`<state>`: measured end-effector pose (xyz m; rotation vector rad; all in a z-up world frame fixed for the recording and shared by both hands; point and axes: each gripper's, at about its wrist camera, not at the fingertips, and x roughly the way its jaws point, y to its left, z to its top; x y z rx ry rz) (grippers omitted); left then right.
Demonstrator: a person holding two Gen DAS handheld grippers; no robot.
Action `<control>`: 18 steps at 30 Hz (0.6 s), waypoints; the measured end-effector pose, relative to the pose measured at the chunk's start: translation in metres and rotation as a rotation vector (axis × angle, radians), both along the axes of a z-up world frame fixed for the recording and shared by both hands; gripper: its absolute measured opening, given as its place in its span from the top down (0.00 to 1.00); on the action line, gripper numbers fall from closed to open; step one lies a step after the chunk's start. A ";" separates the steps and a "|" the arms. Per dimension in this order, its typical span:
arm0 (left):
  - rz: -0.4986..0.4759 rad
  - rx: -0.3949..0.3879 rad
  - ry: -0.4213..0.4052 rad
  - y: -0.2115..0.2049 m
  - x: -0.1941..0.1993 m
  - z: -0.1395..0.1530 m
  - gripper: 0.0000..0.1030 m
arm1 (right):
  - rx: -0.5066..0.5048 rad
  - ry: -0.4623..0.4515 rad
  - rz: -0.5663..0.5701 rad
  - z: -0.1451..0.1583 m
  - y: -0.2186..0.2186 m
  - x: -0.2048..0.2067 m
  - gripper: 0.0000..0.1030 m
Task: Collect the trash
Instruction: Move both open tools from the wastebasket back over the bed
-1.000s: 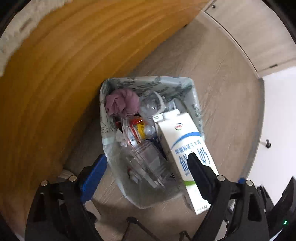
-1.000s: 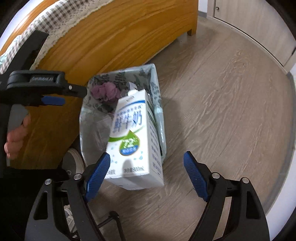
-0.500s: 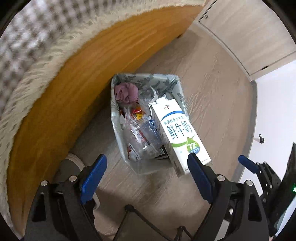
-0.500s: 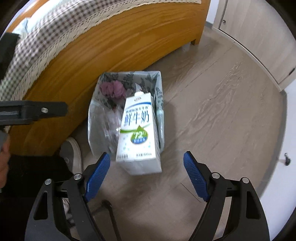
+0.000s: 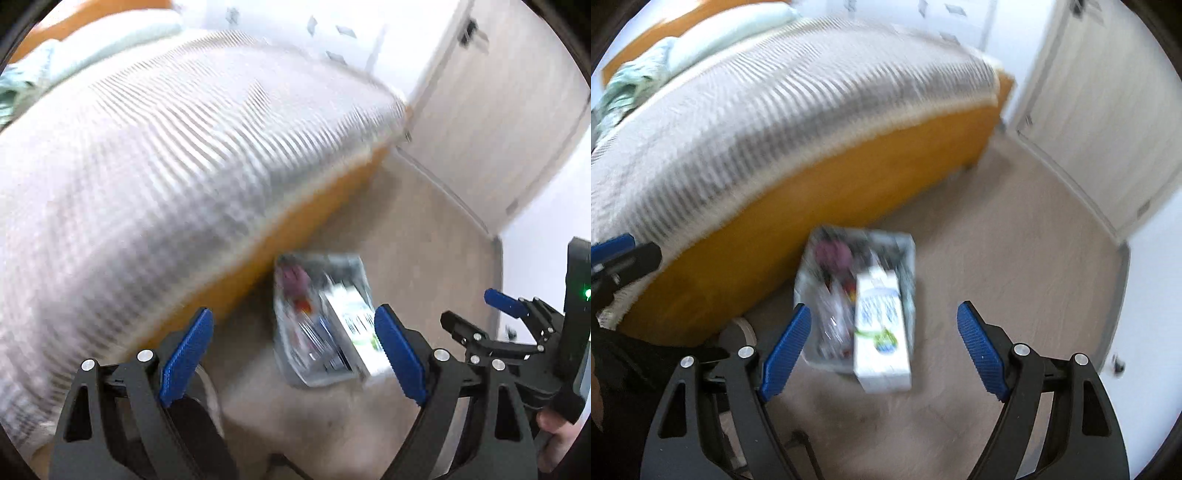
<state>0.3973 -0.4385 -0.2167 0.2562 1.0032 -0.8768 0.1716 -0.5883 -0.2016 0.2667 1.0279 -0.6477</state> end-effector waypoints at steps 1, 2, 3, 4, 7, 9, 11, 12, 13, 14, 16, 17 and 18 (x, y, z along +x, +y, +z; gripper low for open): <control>0.043 -0.009 -0.049 0.016 0.011 0.015 0.16 | -0.023 -0.022 0.030 0.011 0.010 0.012 0.24; 0.066 -0.013 -0.082 0.026 0.018 0.024 0.16 | -0.035 -0.038 0.049 0.018 0.016 0.022 0.24; 0.094 -0.022 -0.126 0.041 0.028 0.037 0.16 | -0.052 -0.060 0.079 0.028 0.025 0.036 0.24; 0.119 -0.031 -0.163 0.056 0.038 0.049 0.16 | -0.064 -0.076 0.102 0.035 0.032 0.047 0.24; 0.201 -0.054 -0.227 0.096 0.068 0.076 0.16 | -0.091 -0.132 0.183 0.060 0.058 0.097 0.24; 0.280 -0.081 -0.249 0.129 0.094 0.093 0.15 | -0.092 -0.162 0.234 0.073 0.076 0.126 0.24; 0.367 -0.106 -0.272 0.165 0.120 0.108 0.14 | -0.106 -0.196 0.285 0.086 0.097 0.157 0.24; 0.409 -0.118 -0.287 0.183 0.132 0.113 0.12 | -0.113 -0.216 0.316 0.094 0.109 0.176 0.24; 0.436 -0.120 -0.296 0.195 0.141 0.115 0.11 | -0.119 -0.234 0.339 0.100 0.119 0.190 0.24; 0.482 -0.115 -0.311 0.212 0.154 0.115 0.10 | -0.123 -0.257 0.362 0.106 0.131 0.206 0.24; 0.553 -0.099 -0.321 0.243 0.180 0.111 0.10 | -0.107 -0.299 0.408 0.116 0.152 0.237 0.24; 0.574 -0.095 -0.320 0.254 0.189 0.106 0.10 | -0.098 -0.319 0.431 0.120 0.164 0.253 0.24; 0.603 -0.089 -0.318 0.269 0.202 0.102 0.10 | -0.093 -0.336 0.453 0.123 0.175 0.270 0.24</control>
